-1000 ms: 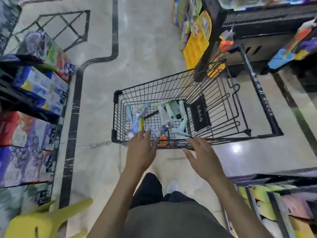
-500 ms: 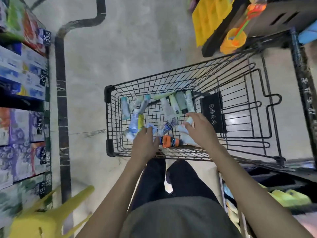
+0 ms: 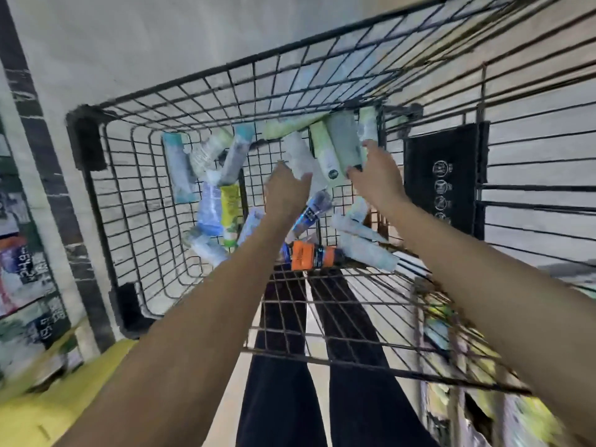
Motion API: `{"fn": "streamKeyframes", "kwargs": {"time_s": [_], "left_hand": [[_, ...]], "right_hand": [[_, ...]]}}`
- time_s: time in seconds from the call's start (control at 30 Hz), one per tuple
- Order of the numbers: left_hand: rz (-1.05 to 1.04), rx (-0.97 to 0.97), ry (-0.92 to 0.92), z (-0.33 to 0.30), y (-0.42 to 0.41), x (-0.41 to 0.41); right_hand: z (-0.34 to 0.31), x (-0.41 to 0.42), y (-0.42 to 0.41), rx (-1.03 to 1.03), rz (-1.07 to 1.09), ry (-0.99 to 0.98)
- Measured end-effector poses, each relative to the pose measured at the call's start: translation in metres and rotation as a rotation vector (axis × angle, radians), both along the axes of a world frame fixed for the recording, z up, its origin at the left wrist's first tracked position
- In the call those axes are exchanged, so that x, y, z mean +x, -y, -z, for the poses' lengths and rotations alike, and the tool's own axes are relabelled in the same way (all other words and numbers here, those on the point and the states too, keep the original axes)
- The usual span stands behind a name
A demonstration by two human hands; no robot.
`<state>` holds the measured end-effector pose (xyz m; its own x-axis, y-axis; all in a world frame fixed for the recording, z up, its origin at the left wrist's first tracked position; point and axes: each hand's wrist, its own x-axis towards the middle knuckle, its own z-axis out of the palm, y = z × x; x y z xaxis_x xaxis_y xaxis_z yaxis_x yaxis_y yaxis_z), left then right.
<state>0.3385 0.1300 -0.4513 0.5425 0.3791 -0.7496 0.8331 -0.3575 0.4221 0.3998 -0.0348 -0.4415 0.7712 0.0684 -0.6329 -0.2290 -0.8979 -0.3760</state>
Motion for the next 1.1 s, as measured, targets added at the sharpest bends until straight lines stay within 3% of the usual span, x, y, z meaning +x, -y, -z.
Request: {"fn": "streamKeyframes", "kwargs": {"time_s": [0.23,0.53,0.67,0.83,0.97,1.1], "left_hand": [[-0.231,-0.022,0.037,0.080,0.008,0.029],[-0.327,-0.030,0.084,0.097,0.012,0.032],[-0.388,-0.057,0.026,0.094,0.006,0.029],[-0.438,-0.114,0.029,0.090,-0.001,0.019],[-0.565,-0.338,0.001,0.071,-0.012,0.007],[-0.636,-0.579,0.024,0.029,-0.019,-0.011]], "right_hand": [[0.088,0.028,-0.010,-0.118,-0.081,0.017],[0.101,0.032,-0.010,-0.135,-0.023,0.050],[0.093,0.025,-0.001,0.056,0.192,-0.031],[0.082,0.004,0.017,0.432,0.623,-0.263],[0.058,-0.012,0.027,0.784,0.935,-0.447],[0.015,-0.026,0.035,0.991,1.006,-0.551]]}}
